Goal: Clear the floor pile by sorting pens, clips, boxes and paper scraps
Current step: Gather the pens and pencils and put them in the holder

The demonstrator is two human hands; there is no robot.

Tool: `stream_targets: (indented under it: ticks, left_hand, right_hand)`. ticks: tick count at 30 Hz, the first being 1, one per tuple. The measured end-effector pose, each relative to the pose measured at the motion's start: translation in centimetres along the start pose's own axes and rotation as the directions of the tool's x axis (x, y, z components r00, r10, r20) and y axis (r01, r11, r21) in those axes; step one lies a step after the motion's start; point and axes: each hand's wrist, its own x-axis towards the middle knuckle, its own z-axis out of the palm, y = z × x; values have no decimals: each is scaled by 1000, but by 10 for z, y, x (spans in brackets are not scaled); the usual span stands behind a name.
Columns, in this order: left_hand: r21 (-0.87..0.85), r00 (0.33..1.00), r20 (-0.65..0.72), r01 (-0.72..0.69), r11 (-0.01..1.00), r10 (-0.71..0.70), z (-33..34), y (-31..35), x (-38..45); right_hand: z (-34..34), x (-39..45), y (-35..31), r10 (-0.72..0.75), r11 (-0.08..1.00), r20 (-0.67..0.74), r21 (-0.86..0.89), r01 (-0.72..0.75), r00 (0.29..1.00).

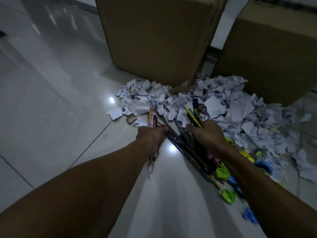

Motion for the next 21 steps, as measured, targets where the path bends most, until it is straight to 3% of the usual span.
stream_targets:
  ticks: [4,9,14,16,19,21]
  left_hand:
    - [10,999,-42,-22,1000,22,17,-2,4]
    - [12,998,-59,1,1000,0,24,1,9]
    - [-34,998,50,29,999,-28,11,9,-7]
    - [-44,997,68,27,999,-24,3,13,-12]
    - [-56,998,59,18,998,-15,-8,15,-8]
    - [-64,999,42,2,998,0,-12,14,-5]
  right_hand:
    - [-10,-7,-3,42,959,147,273,-81,988]
    - [-16,-8,-4,16,946,173,315,-71,985]
    - [-3,8,2,-8,989,144,150,-14,990]
    - [8,15,3,-66,997,108,-33,70,992]
    - [19,13,1,-149,916,49,-369,157,988]
    - [25,9,2,-161,875,2,-462,144,987]
